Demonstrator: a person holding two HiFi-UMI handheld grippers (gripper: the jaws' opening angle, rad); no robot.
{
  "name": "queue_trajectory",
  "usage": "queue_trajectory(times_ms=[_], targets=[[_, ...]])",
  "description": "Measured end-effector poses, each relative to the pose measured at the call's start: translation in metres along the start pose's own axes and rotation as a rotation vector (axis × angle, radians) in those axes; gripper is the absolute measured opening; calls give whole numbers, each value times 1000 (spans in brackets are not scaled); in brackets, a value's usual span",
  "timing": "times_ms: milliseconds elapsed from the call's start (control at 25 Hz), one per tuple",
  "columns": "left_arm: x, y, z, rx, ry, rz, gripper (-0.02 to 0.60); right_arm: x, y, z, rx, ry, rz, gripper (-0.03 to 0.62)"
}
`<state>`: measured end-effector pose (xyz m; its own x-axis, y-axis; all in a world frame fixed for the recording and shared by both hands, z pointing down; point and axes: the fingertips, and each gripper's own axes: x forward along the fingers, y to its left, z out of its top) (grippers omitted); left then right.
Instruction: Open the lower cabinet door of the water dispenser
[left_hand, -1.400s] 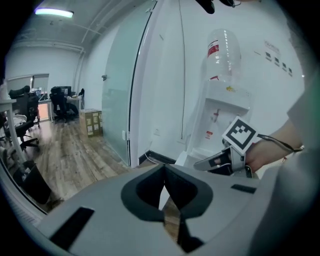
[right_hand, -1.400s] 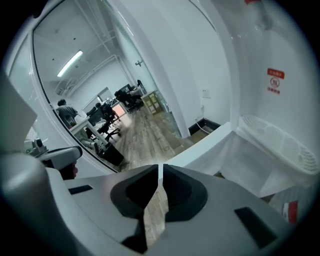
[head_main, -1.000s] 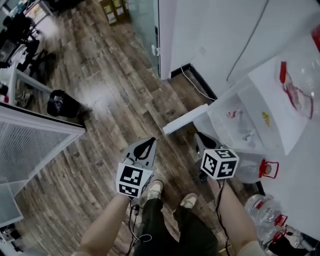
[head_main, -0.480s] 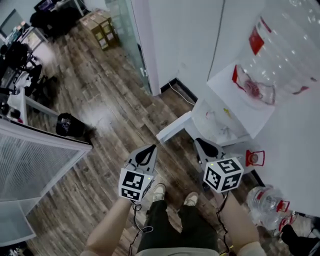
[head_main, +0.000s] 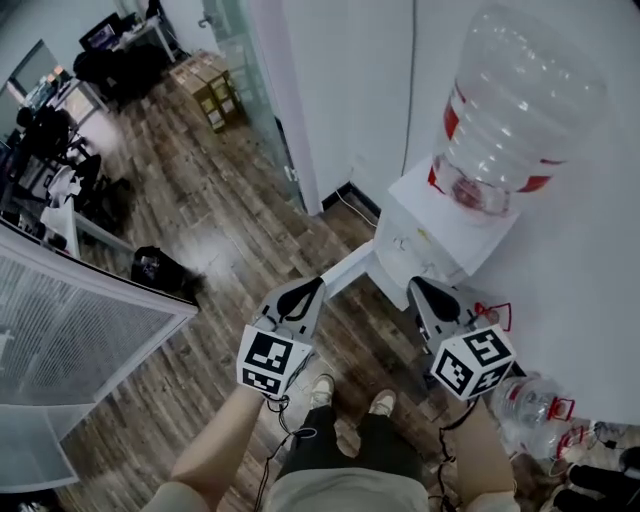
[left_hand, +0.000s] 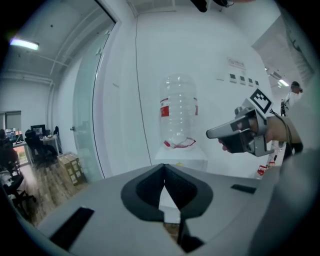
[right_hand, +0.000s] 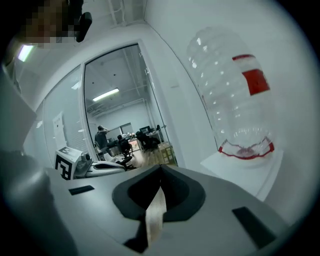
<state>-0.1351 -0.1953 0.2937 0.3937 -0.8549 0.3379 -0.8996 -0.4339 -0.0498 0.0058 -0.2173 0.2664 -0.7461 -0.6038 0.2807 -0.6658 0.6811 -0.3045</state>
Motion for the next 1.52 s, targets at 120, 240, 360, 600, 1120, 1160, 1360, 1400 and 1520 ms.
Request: queue_trajectory(times_ms=[120,240,360,600,1120,1160,1360,1400,1520], targets=[[-7,-11,41,18,-47,-12,6,-28,6,34,-24,-67,3,6],[-13,-23,73,45,-83,-31,6,-58,12,56,-55,-119,-10,6],[-23,-37,107,98,-117,-34,6,-88,18,74,-122,-142,-39,8],[-55,-68,179,126,-257,-77,6,-135,35,102,-226,-178,-107,6],[-108,-110,240,182,-367,-112,6,-220,92,189,-360,-391,-166,6],[-111,-111,241,185,-369,-114,6,-225,95,193,-373,-401,-175,6],[-115,-120,244,200,-366,-123,6,-247,102,208,-402,-453,-212,6],[-115,-121,243,202,-362,-123,6,-248,101,208,-402,-457,-213,6],[-115,-121,243,200,-355,-116,6,-250,98,203,-410,-444,-218,6]])
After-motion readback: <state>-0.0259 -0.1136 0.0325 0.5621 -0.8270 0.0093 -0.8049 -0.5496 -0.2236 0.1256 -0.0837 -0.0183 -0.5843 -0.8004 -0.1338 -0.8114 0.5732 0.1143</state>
